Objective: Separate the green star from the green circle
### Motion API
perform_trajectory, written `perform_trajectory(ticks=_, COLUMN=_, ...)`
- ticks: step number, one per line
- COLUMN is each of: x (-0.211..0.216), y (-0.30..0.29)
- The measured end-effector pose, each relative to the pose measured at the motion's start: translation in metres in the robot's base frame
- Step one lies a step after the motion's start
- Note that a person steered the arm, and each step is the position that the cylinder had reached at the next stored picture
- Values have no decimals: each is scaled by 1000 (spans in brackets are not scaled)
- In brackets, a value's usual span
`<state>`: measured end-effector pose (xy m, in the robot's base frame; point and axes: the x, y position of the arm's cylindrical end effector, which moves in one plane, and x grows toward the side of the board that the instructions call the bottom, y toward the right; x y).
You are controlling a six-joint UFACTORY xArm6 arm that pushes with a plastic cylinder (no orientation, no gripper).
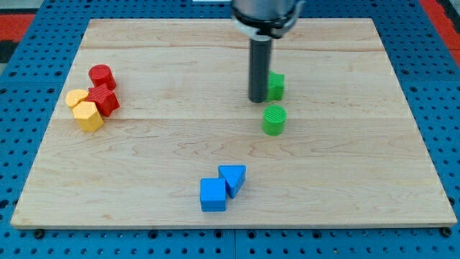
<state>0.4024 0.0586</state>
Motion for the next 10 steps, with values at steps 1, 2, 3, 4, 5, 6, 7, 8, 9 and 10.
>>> perform_trajectory(ticks=1, x=9, y=24)
perform_trajectory(ticks=2, x=-10, y=67)
perform_trajectory(ticks=3, x=-43, y=73)
perform_trajectory(ticks=4, x=-72, y=34)
perform_trajectory(ticks=5, x=-86, y=-31)
perform_trajectory(ticks=6, x=-50, y=-55)
perform_trajectory(ticks=7, x=-22, y=-55)
perform_trajectory(ticks=8, x=-8, y=-79)
perform_trajectory(ticks=9, x=5, y=-129)
perform_trajectory(ticks=10, x=23, y=-183)
